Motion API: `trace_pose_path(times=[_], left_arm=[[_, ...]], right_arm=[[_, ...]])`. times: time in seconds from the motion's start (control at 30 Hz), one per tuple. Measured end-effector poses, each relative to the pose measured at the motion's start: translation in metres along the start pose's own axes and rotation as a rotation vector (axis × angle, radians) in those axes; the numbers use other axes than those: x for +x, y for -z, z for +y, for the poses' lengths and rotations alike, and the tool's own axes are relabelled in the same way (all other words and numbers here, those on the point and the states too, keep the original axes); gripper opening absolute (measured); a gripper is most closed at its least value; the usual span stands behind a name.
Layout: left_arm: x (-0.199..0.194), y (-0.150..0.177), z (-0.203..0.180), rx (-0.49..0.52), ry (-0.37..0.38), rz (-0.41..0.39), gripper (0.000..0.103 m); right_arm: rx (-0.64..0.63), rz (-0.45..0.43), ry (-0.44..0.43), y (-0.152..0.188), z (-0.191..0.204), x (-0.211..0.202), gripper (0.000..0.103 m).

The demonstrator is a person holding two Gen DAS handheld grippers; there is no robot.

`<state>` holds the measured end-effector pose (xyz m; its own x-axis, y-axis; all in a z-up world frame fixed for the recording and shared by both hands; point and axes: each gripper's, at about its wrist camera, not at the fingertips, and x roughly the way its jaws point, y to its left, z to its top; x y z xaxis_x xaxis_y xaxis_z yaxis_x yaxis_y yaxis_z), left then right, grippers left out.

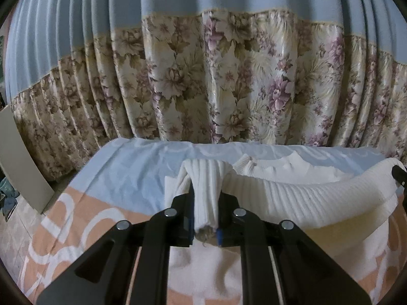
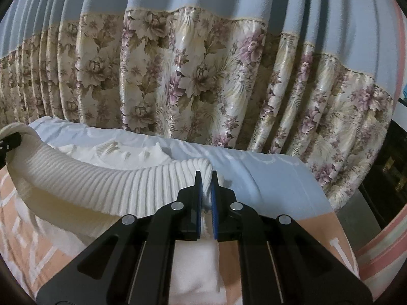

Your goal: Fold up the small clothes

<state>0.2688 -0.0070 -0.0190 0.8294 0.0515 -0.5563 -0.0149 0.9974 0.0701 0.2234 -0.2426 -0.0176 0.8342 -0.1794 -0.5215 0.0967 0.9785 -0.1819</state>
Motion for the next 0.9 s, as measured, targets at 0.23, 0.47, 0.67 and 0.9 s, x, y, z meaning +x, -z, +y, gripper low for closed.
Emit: trace_pose_path(times=[0.23,0.47,0.67,0.9], left_arm=[[0.067,-0.004,-0.014,0.025,-0.022,0.083,0.014],[0.112,-0.022,-0.012,0.029,-0.11,0.104,0.052],[0.132,-0.035,-0.012,0.078,-0.145,0.105,0.063],[0.123,-0.044,-0.006,0.06,-0.111,0.095,0.08]], right_arm=[[0.051,0.108,-0.046,-0.008,-0.002,0.073,0.007],[0.107,0.202,-0.043,-0.02,-0.003,0.132,0.013],[0.115,0.188,-0.002,-0.041,-0.01,0.153,0.021],[0.106,0.156,0.05,-0.043,-0.024,0.152,0.022]])
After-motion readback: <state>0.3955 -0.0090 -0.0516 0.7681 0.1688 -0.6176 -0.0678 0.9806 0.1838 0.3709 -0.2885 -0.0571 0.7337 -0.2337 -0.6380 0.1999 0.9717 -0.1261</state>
